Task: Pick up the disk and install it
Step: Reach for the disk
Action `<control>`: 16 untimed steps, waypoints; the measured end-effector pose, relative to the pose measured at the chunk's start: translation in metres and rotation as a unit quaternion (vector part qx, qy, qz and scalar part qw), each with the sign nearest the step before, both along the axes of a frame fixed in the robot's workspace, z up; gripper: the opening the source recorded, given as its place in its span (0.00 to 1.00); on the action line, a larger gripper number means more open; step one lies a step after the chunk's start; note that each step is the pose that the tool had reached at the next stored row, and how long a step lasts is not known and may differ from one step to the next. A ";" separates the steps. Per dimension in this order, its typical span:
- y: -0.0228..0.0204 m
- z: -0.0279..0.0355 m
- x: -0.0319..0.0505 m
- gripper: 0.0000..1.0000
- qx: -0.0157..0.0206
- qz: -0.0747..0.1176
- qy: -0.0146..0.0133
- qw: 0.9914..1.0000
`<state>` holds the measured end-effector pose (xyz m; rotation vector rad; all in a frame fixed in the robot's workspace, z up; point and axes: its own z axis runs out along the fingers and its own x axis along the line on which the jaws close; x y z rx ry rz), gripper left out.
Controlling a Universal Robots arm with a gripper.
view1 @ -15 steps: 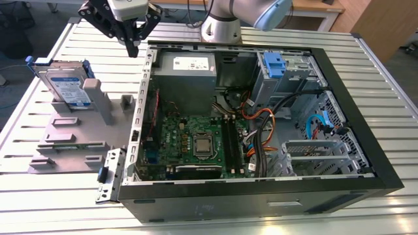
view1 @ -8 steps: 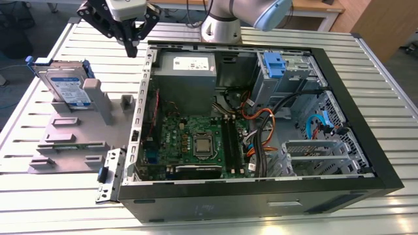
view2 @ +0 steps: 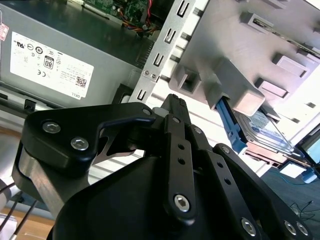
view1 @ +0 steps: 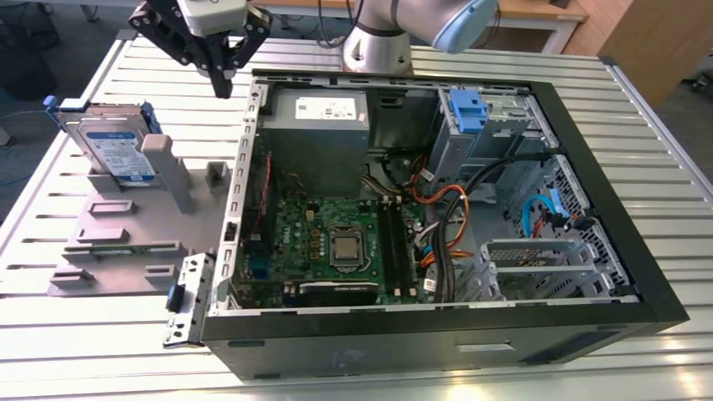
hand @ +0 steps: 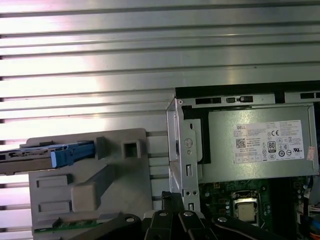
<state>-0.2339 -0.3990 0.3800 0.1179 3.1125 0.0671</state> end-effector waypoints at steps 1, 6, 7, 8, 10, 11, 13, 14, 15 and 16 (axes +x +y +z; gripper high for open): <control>0.0000 -0.0001 -0.0003 0.11 0.000 0.000 0.000 1.000; 0.0000 -0.0002 -0.0019 0.11 0.000 0.000 0.000 1.000; 0.0000 -0.0002 -0.0022 0.11 0.000 0.000 0.000 1.000; 0.0000 -0.0003 -0.0025 0.11 0.000 0.000 0.000 1.000; 0.0000 -0.0003 -0.0032 0.11 0.000 0.000 0.000 1.000; 0.0000 -0.0003 -0.0035 0.11 0.000 0.000 0.000 1.000; 0.0000 -0.0004 -0.0041 0.11 0.000 0.000 0.000 1.000; 0.0000 -0.0004 -0.0044 0.11 0.000 0.000 0.000 1.000; 0.0000 -0.0005 -0.0047 0.11 0.000 0.000 0.000 1.000; 0.0000 -0.0005 -0.0051 0.11 0.000 0.000 0.000 1.000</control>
